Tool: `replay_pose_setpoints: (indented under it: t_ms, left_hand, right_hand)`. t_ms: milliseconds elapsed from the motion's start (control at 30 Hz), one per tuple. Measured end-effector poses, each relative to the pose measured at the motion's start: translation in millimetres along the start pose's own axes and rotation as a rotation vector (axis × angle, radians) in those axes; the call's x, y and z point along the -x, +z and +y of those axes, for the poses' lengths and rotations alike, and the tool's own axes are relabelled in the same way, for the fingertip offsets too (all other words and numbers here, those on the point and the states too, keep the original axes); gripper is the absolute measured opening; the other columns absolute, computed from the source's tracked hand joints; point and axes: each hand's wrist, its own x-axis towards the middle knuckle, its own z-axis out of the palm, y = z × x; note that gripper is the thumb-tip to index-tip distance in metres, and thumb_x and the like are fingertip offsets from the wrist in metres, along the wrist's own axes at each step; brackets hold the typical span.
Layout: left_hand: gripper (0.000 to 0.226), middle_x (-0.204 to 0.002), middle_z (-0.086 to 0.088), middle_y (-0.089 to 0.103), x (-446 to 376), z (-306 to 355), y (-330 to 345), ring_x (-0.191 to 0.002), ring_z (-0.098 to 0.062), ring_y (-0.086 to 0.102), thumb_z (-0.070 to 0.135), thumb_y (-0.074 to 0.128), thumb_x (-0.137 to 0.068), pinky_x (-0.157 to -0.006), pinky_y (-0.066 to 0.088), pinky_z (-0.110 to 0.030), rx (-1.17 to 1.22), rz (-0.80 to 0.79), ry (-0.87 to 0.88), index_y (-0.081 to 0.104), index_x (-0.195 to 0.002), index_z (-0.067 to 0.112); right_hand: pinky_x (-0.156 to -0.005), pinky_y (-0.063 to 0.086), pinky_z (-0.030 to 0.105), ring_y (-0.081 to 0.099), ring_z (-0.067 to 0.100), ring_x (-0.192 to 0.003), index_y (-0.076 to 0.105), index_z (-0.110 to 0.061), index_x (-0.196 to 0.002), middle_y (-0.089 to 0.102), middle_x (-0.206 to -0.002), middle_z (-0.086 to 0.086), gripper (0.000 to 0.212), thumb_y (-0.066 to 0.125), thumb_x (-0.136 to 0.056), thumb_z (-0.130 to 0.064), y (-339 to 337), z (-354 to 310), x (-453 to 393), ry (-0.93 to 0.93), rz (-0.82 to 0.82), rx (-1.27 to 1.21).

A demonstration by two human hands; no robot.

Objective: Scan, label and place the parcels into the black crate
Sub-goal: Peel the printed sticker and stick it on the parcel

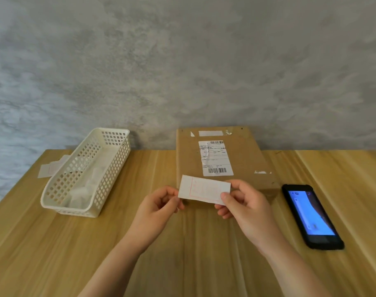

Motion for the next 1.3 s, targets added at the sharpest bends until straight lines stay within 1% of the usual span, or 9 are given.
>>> replay_pose_setpoints:
  t_ms: [233,367,500,633,733,867,1000,1200,1300]
  left_hand:
    - [0.020,-0.070,0.005,0.064,-10.1,7.8,8.8,-0.066,-0.003,0.057,0.002,0.050,-0.099,-0.063,0.045,-0.013,0.038,0.050,0.023,0.068,-0.091,0.005]
    - [0.017,-0.072,-0.003,0.067,-17.3,9.9,6.9,-0.062,-0.004,0.053,0.009,0.055,-0.098,-0.062,0.045,-0.017,-0.033,0.063,0.028,0.068,-0.088,0.010]
    - [0.017,-0.079,-0.007,0.071,-23.9,9.8,0.0,-0.077,-0.034,0.059,0.011,0.055,-0.097,-0.072,0.050,-0.043,-0.100,0.069,0.045,0.068,-0.086,0.012]
    - [0.017,-0.081,-0.006,0.071,-26.0,10.5,-6.5,-0.086,-0.040,0.060,0.010,0.056,-0.097,-0.080,0.051,-0.051,-0.130,0.048,0.035,0.068,-0.086,0.014]
    - [0.018,-0.080,-0.004,0.071,-26.5,10.4,-8.6,-0.084,-0.039,0.061,0.012,0.057,-0.097,-0.079,0.052,-0.050,-0.176,0.008,0.019,0.069,-0.084,0.017]
    - [0.019,-0.079,-0.007,0.071,-28.5,11.3,-12.0,-0.071,-0.030,0.060,0.015,0.060,-0.095,-0.068,0.048,-0.039,-0.197,-0.018,0.022,0.070,-0.081,0.023]
    - [0.018,-0.080,-0.007,0.072,-29.0,9.7,-13.5,-0.077,-0.039,0.060,0.018,0.061,-0.095,-0.072,0.051,-0.049,-0.219,-0.048,0.013,0.071,-0.082,0.028]
    - [0.019,-0.079,-0.004,0.074,-32.0,5.6,-13.3,-0.067,-0.038,0.057,0.017,0.062,-0.095,-0.063,0.046,-0.038,-0.218,-0.079,0.024,0.071,-0.083,0.029]
    - [0.009,-0.079,-0.006,0.072,-31.9,5.7,-13.2,-0.072,-0.039,0.061,0.025,0.065,-0.090,-0.065,0.050,-0.047,-0.184,-0.112,0.047,0.071,-0.084,0.027]
  right_hand:
    - [-0.063,0.055,0.024,0.070,0.016,-0.069,0.065,-0.019,-0.106,0.075,-0.080,0.004,0.019,0.057,-0.096,-0.004,-15.2,1.0,-4.0,-0.018,-0.040,0.066]
    - [-0.064,0.053,0.022,0.070,0.013,-0.071,0.065,-0.021,-0.108,0.076,-0.081,0.001,0.021,0.057,-0.097,-0.006,-18.1,-0.4,-9.1,-0.018,-0.091,0.096]
    - [-0.061,0.051,0.019,0.068,0.009,-0.068,0.065,-0.021,-0.104,0.076,-0.079,-0.003,0.021,0.058,-0.096,-0.004,-19.1,-1.9,-15.4,-0.022,-0.124,0.092]
    - [-0.062,0.051,0.019,0.068,0.012,-0.067,0.066,-0.020,-0.100,0.075,-0.078,-0.001,0.020,0.058,-0.096,-0.003,-16.9,-2.7,-22.4,-0.038,-0.168,0.117]
    - [-0.061,0.051,0.019,0.067,0.012,-0.067,0.065,-0.016,-0.102,0.075,-0.079,0.003,0.017,0.057,-0.096,-0.003,-16.4,-0.5,-27.1,-0.033,-0.173,0.109]
    - [-0.062,0.052,0.021,0.068,0.013,-0.067,0.065,-0.016,-0.104,0.075,-0.081,0.005,0.017,0.058,-0.096,-0.003,-16.8,0.0,-30.8,-0.026,-0.169,0.111]
    - [-0.063,0.053,0.022,0.068,0.013,-0.069,0.065,-0.017,-0.105,0.075,-0.082,0.004,0.017,0.058,-0.096,-0.004,-18.6,0.3,-31.2,-0.023,-0.164,0.127]
    - [-0.062,0.052,0.021,0.068,0.012,-0.069,0.066,-0.020,-0.101,0.076,-0.081,0.000,0.019,0.058,-0.096,-0.004,-20.7,0.8,-29.9,-0.042,-0.157,0.134]
    - [-0.062,0.052,0.022,0.068,0.011,-0.068,0.066,-0.020,-0.103,0.075,-0.079,-0.001,0.019,0.058,-0.096,-0.004,-21.7,2.5,-30.6,-0.044,-0.145,0.139]
